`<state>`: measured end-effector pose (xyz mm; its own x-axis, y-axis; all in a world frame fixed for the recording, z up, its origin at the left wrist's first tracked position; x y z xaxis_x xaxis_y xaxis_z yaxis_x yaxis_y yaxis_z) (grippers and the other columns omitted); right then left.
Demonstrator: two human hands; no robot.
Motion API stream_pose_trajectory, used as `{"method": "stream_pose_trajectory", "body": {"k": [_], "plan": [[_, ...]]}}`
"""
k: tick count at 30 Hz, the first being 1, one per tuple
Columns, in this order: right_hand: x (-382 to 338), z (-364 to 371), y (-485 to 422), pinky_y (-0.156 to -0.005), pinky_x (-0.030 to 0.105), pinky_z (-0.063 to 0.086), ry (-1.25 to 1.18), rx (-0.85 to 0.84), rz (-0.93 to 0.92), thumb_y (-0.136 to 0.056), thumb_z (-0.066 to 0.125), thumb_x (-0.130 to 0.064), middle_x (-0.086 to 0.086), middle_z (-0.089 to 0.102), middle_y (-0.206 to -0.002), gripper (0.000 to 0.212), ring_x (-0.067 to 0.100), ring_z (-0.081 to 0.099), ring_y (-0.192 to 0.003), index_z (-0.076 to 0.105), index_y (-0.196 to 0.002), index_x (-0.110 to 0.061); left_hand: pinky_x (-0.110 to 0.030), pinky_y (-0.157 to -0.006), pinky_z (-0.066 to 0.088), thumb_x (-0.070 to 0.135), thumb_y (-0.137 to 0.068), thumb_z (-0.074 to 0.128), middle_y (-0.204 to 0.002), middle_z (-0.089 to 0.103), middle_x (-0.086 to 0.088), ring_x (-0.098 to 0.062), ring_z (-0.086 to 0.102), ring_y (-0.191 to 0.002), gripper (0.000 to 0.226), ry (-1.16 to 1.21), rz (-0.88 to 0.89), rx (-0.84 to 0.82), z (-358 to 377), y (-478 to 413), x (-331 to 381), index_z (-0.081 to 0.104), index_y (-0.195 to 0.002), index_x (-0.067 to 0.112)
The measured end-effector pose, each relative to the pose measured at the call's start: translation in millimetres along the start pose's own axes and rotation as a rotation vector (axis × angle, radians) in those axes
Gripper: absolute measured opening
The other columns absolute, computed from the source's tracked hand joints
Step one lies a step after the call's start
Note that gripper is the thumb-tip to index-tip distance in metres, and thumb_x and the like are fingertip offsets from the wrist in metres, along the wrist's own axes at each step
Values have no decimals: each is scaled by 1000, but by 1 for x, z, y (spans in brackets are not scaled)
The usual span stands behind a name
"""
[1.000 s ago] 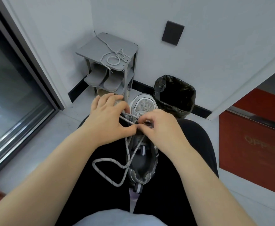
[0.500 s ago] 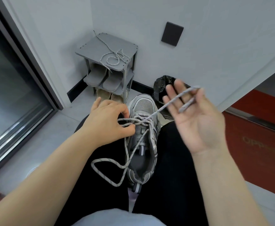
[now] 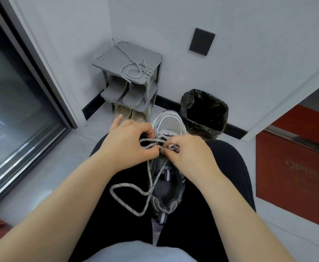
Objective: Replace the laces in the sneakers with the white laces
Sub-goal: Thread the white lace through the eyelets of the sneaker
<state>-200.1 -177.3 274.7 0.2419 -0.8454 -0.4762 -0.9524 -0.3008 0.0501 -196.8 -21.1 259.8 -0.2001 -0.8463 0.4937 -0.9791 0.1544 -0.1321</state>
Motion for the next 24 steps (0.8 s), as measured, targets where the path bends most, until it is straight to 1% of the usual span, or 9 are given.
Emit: {"method": "stream_pose_trajectory", "body": {"k": [4, 7, 10, 12, 14, 17, 19, 22, 24], "plan": [[7, -26, 4, -65, 21, 45, -442, 325, -28, -81, 69, -24, -13, 65, -64, 17, 2, 59, -64, 70, -66, -31, -33, -114, 7, 63, -51, 36, -78, 55, 20, -5, 44, -90, 44, 31, -6, -19, -2, 0, -1, 54, -79, 35], [18, -51, 11, -56, 26, 35, -802, 523, 10, -82, 67, -17, -15, 53, -49, 27, 4, 43, -47, 70, -64, -37, -32, -113, 6, 64, -51, 37, -79, 55, 22, -4, 45, -92, 43, 70, -19, -48, -3, 0, -1, 54, -80, 38], [15, -50, 17, -49, 25, 33, -736, 413, -4, -84, 67, -18, -11, 50, -50, 23, 9, 38, -47, 71, -68, -34, -34, -113, 15, 61, -57, 45, -86, 57, 19, -4, 49, -93, 37, 104, -22, -62, -5, 0, 2, 50, -88, 40], [18, -49, 19, -52, 14, 36, -602, 304, 16, -85, 66, -22, -17, 58, -56, 18, 2, 47, -51, 69, -72, -33, -33, -98, 36, 54, -66, 57, -85, 53, 17, -6, 48, -87, 33, 144, 12, -44, -8, 7, 10, 48, -92, 36], [26, -56, 22, -60, 6, 38, -494, 258, 54, -89, 57, -29, -20, 63, -71, 11, -6, 55, -65, 65, -86, -37, -28, -82, 38, 58, -71, 58, -85, 48, 16, -8, 43, -83, 33, 48, 88, -52, -9, 21, 23, 49, -91, 33], [39, -68, 29, -66, 12, 36, -472, 276, 99, -99, 38, -29, -23, 54, -70, 25, -9, 51, -63, 62, -105, -30, -29, -78, 42, 69, -61, 52, -87, 47, 9, -14, 45, -80, 45, -193, 185, -10, -5, 42, 37, 56, -86, 31], [44, -75, 32, -69, 16, 36, -416, 332, 86, -101, 33, -28, -22, 56, -77, 28, -9, 51, -66, 61, -107, -29, -34, -76, 47, 67, -50, 65, -89, 50, 3, -20, 49, -79, 52, -299, 219, -8, -1, 48, 40, 62, -84, 28], [44, -84, 38, -85, -2, 34, -372, 428, 42, -102, 31, -30, -15, 52, -122, 33, -22, 46, -97, 51, -127, -29, -35, -87, 35, 58, -41, 75, -100, 54, -5, -24, 44, -93, 52, -394, 236, -75, 6, 50, 40, 65, -80, 24], [37, -90, 43, -89, -4, 30, -425, 520, -43, -101, 31, -29, -11, 48, -130, 35, -21, 41, -110, 47, -133, -25, -35, -88, 28, 49, -39, 78, -104, 56, -9, -26, 40, -96, 46, -389, 225, -107, 8, 50, 41, 66, -73, 21]]}}
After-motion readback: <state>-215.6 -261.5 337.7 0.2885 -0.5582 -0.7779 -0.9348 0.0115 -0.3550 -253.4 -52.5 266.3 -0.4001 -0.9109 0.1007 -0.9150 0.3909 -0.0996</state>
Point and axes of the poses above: each hand's wrist, its own y-axis away from the middle knuckle, its own z-axis out of the palm, x = y × z, the point moved 2 cm from there along -y, towards the middle knuckle
